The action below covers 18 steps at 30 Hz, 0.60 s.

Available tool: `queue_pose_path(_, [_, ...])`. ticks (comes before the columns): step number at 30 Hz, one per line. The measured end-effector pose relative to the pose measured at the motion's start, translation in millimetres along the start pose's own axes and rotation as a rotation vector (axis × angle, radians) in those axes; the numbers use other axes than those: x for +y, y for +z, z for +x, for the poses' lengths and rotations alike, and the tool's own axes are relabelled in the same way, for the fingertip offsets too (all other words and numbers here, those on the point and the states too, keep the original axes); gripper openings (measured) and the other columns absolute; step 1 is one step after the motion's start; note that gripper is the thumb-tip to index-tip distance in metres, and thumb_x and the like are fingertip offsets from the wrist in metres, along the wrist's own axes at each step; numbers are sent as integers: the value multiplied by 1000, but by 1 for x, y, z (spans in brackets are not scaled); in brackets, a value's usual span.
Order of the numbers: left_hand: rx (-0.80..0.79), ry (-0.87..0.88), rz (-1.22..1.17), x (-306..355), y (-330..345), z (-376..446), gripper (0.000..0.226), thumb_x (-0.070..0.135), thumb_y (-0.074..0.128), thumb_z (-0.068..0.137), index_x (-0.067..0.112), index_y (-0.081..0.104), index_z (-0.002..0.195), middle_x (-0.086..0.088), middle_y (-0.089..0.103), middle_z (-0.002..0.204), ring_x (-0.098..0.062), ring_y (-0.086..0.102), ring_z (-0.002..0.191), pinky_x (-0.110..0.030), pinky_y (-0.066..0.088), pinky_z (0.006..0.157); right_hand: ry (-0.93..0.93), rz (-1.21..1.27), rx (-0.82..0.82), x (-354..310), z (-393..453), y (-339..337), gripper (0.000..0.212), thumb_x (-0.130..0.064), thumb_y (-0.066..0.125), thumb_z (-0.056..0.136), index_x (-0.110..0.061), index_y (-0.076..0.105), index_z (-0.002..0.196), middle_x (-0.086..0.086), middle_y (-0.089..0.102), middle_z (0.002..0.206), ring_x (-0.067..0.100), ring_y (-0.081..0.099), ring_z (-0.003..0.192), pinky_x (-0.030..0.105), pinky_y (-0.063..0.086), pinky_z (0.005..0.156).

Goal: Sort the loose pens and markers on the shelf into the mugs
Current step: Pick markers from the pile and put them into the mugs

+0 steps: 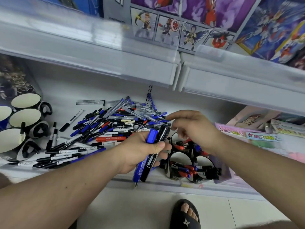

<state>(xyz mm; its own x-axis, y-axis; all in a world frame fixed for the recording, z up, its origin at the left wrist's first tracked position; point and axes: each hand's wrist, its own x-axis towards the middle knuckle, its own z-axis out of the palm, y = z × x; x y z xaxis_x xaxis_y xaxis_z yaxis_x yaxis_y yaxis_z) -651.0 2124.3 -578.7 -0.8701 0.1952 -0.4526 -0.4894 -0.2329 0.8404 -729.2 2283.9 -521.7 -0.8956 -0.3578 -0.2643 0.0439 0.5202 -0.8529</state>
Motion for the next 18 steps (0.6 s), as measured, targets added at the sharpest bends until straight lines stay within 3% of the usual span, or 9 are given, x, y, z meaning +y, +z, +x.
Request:
queue_pose_path(3, [-38, 37, 19, 0, 5, -4, 14, 4, 59, 94, 11, 65, 104, -6, 76, 99, -18, 73, 83, -41, 58, 81, -111, -148, -36, -8, -19, 7, 9, -23, 72, 86, -30, 72, 90, 0, 66, 75, 8, 56, 58, 28, 49, 59])
queue_pose_path(5, [-86, 54, 31, 2, 7, -9, 15, 7, 60, 91, 13, 66, 104, -5, 76, 100, -19, 73, 87, -39, 59, 83, -138, -183, -27, -4, -23, 8, 9, -15, 74, 85, -23, 72, 90, 3, 67, 76, 9, 59, 62, 29, 51, 65])
queue_pose_path(8, [-160, 39, -12, 4, 9, -15, 32, 18, 62, 78, 13, 66, 110, -4, 75, 106, -23, 72, 97, -44, 56, 91, -117, 17, -108, -3, -30, 1, 17, 5, 66, 87, -10, 69, 96, 7, 67, 81, 8, 62, 63, 21, 51, 62])
queue_pose_path(12, [-237, -6, -87, 7, 5, -24, 34, 17, 57, 79, 13, 65, 111, -6, 74, 109, -25, 72, 96, -42, 58, 85, -155, 149, -193, -4, -36, -13, 32, 15, 58, 88, -13, 68, 97, 4, 69, 92, 9, 65, 77, 20, 52, 66])
queue_pose_path(18, [-289, -8, -18, 11, 4, -35, 33, 23, 57, 80, 17, 64, 112, -5, 73, 112, -26, 71, 100, -48, 53, 91, -186, 183, -251, -4, -41, -9, 35, 19, 55, 88, -13, 67, 98, 1, 72, 89, 12, 65, 73, 21, 50, 63])
